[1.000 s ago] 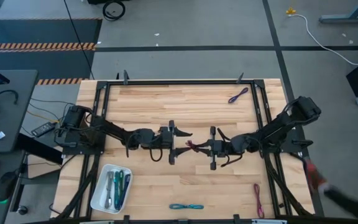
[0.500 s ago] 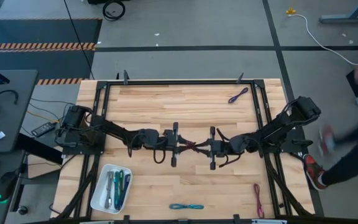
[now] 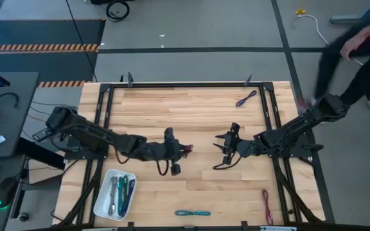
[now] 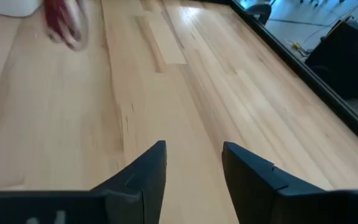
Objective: Pick and place USB-C Cables
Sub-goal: Put the top pink charger cable into the white bin
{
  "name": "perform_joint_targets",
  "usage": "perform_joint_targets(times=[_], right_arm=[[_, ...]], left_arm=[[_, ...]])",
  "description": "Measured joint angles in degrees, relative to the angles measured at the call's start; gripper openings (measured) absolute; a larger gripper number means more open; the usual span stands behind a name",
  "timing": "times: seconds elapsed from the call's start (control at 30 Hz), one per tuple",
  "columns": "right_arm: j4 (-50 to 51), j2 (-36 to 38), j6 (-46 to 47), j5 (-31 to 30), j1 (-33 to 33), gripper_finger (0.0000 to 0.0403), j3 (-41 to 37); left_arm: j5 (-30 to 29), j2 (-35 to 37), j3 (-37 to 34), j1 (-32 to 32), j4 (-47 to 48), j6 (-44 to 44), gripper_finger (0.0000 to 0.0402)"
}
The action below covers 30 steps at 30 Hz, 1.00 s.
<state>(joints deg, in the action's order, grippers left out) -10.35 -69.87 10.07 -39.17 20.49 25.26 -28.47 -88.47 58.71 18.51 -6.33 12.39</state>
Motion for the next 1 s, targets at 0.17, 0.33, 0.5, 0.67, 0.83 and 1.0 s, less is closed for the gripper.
perform_joint_targets(times=[0.17,0.33,0.5,0.67,0.83,1.0], right_arm=[[-2.24,-3.37,-1.41,-0.40,-0.17,0.0158,0.01],[-8.40,-8.46,-4.25,-0.41,-1.06,0.0156,0.04],[-14.01,-12.79,-6.66,-0.39,-1.53,0.0156,0.04],[-14.82,-14.05,-7.60,-0.25,-1.55,0.0156,0.06],[-14.99,-13.74,-7.72,0.01,-1.42,0.0155,0.04],[-16.30,-13.74,-7.72,0.03,-1.42,0.0155,0.04]], left_arm=[[2.55,-0.04,17.85,3.87,42.75,22.66,0.0031],[7.70,-0.26,23.63,10.93,67.30,46.80,0.0031],[17.01,-0.34,17.38,20.53,74.82,72.71,0.0030],[19.38,-0.03,9.88,30.28,73.60,93.87,0.0030],[20.22,0.09,1.24,36.45,64.22,110.83,0.0030],[21.84,0.11,-6.74,39.37,52.33,120.16,0.0042]])
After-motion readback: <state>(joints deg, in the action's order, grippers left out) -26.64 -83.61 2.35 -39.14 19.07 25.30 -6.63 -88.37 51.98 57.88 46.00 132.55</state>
